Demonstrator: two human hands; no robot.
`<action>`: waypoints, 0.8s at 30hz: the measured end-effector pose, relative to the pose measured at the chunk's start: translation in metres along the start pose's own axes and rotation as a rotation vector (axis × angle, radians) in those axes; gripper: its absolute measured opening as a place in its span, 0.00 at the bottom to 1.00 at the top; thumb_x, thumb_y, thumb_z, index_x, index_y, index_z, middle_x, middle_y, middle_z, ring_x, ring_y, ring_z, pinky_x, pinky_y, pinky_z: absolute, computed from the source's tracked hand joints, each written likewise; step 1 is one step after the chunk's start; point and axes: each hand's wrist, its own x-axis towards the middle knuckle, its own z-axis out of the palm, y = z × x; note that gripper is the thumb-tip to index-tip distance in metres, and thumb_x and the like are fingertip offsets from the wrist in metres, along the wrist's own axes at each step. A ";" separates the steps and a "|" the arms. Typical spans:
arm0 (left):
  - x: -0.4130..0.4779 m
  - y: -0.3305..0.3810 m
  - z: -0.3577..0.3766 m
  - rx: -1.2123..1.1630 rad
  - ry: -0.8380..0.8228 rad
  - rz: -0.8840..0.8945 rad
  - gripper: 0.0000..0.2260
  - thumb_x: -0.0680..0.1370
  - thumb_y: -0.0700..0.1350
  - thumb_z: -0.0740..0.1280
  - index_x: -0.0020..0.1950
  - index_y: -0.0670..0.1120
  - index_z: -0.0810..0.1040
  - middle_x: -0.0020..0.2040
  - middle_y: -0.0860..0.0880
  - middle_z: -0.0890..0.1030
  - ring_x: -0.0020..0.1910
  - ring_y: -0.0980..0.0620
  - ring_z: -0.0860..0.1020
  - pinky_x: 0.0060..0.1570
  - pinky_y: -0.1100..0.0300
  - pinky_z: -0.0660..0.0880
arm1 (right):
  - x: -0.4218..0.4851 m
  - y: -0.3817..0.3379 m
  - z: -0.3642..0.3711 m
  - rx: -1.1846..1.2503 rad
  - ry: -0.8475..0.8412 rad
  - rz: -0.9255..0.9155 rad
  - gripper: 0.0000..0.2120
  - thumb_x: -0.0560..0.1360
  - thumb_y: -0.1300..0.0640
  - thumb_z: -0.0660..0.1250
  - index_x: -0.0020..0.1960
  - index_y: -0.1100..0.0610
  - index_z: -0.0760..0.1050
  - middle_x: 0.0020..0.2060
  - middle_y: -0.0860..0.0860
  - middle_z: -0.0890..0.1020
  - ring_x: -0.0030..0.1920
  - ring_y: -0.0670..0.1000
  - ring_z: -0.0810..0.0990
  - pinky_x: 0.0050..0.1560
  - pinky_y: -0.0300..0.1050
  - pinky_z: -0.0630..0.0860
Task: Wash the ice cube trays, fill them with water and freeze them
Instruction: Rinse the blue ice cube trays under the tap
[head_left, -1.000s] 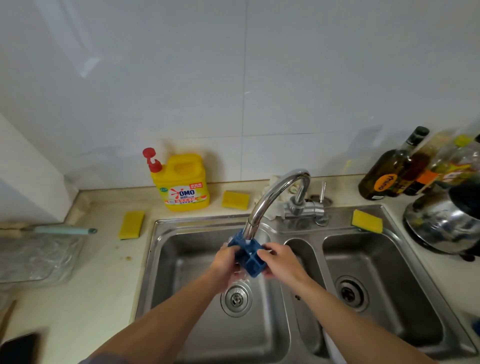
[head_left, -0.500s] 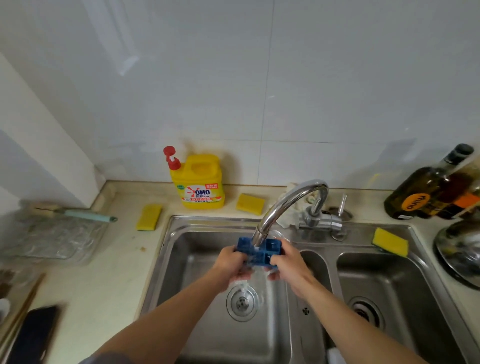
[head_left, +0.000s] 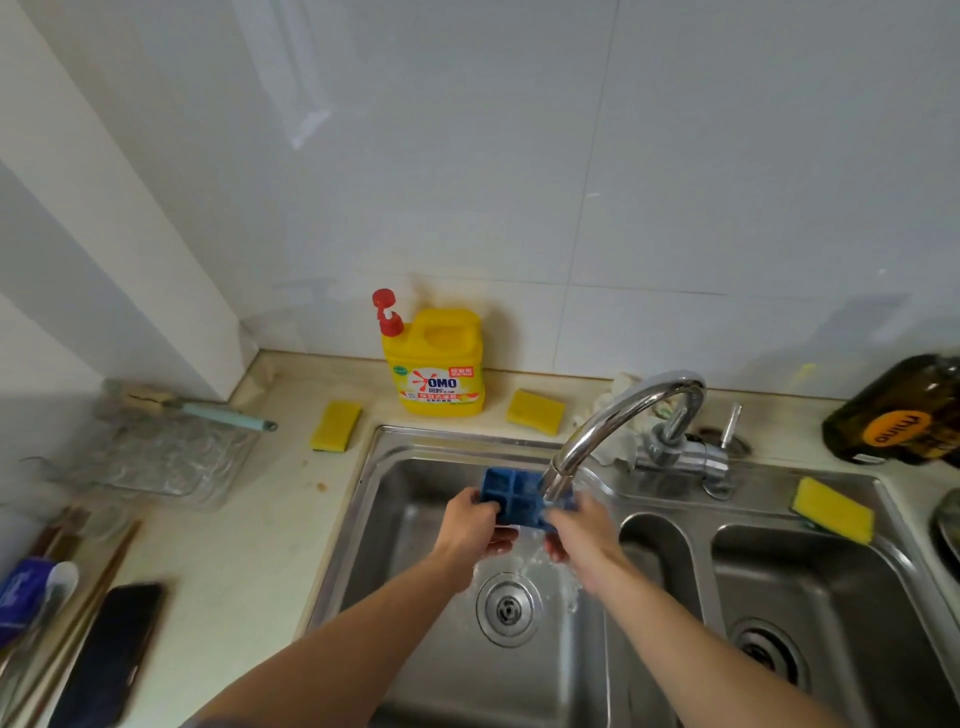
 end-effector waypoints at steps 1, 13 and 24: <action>0.000 -0.001 0.003 -0.085 -0.006 -0.049 0.06 0.84 0.39 0.59 0.57 0.46 0.74 0.50 0.42 0.84 0.44 0.46 0.84 0.41 0.54 0.82 | 0.000 -0.002 -0.002 0.019 0.013 -0.011 0.05 0.80 0.63 0.67 0.54 0.56 0.74 0.38 0.57 0.83 0.27 0.47 0.77 0.27 0.41 0.73; 0.004 0.005 0.032 -0.214 0.074 -0.016 0.17 0.73 0.29 0.63 0.61 0.39 0.67 0.53 0.36 0.80 0.51 0.40 0.82 0.39 0.55 0.82 | -0.009 0.001 -0.010 -0.061 -0.071 -0.133 0.06 0.76 0.58 0.72 0.52 0.54 0.77 0.39 0.55 0.86 0.34 0.51 0.85 0.35 0.47 0.83; 0.011 0.010 0.017 0.191 0.009 0.084 0.14 0.76 0.37 0.65 0.61 0.40 0.73 0.53 0.40 0.82 0.42 0.49 0.79 0.36 0.59 0.73 | -0.008 -0.005 -0.017 0.105 -0.215 0.058 0.07 0.81 0.64 0.62 0.59 0.60 0.72 0.48 0.66 0.84 0.35 0.59 0.84 0.33 0.48 0.80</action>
